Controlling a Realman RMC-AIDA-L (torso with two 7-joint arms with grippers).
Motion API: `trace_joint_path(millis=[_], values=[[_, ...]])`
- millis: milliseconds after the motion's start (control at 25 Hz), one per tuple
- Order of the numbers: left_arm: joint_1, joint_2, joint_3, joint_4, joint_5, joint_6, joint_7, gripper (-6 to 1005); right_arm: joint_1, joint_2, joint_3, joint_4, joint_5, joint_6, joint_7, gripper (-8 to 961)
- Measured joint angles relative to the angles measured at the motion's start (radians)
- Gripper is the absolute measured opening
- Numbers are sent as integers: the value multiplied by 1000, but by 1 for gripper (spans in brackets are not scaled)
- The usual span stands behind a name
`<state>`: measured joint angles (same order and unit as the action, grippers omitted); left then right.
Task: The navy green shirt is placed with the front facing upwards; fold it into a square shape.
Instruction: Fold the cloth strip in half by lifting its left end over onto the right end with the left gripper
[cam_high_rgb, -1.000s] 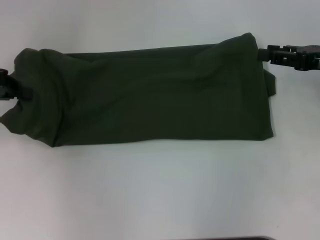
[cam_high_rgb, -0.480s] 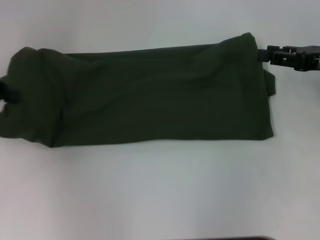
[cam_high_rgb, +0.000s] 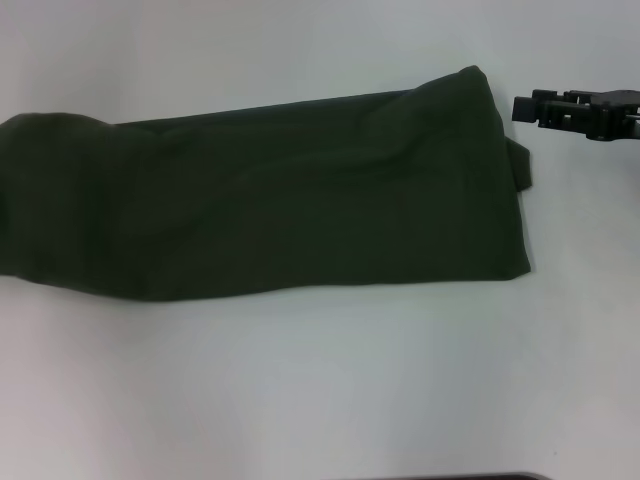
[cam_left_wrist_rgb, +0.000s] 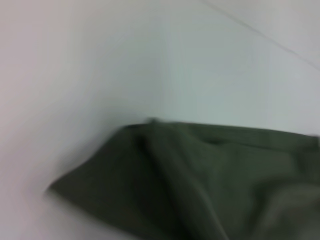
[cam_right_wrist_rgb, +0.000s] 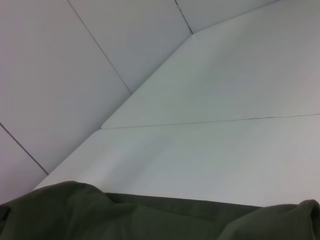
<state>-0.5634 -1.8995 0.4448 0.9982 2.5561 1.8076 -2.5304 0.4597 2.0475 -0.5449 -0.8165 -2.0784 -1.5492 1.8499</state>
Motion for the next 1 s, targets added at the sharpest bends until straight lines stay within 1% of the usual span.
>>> trace_joint_path(millis=[120, 200, 320, 360, 600, 720, 760, 880, 1000], values=[[-15, -6, -6, -45, -90, 47, 64, 32, 0, 0, 0, 6, 0, 5, -1, 521], [-22, -10, -6, -77, -182, 78, 100, 32, 0, 0, -1, 10, 0, 7, -1, 521], [-39, -23, 1, -114, -283, 104, 131, 31, 1, 0, -2, 11, 0, 8, -2, 521], [-46, -28, 3, -122, -291, 107, 135, 31, 1, 0, -2, 11, 0, 8, -2, 521], [-114, -79, 24, -183, -306, 105, 178, 31, 2, 0, 0, 24, -2, 9, -13, 521], [-148, -113, 41, -205, -311, 80, 194, 31, 3, 0, -2, 28, -2, 9, -16, 522], [-155, -121, 45, -207, -311, 70, 196, 31, 3, 0, -3, 28, -3, 9, -17, 522], [-184, -155, 80, -223, -312, 19, 206, 30, 1, 0, -7, 28, -7, 9, -14, 522], [-217, -190, 101, -246, -313, -27, 218, 30, -5, -8, -10, 26, -30, 3, -5, 522]])
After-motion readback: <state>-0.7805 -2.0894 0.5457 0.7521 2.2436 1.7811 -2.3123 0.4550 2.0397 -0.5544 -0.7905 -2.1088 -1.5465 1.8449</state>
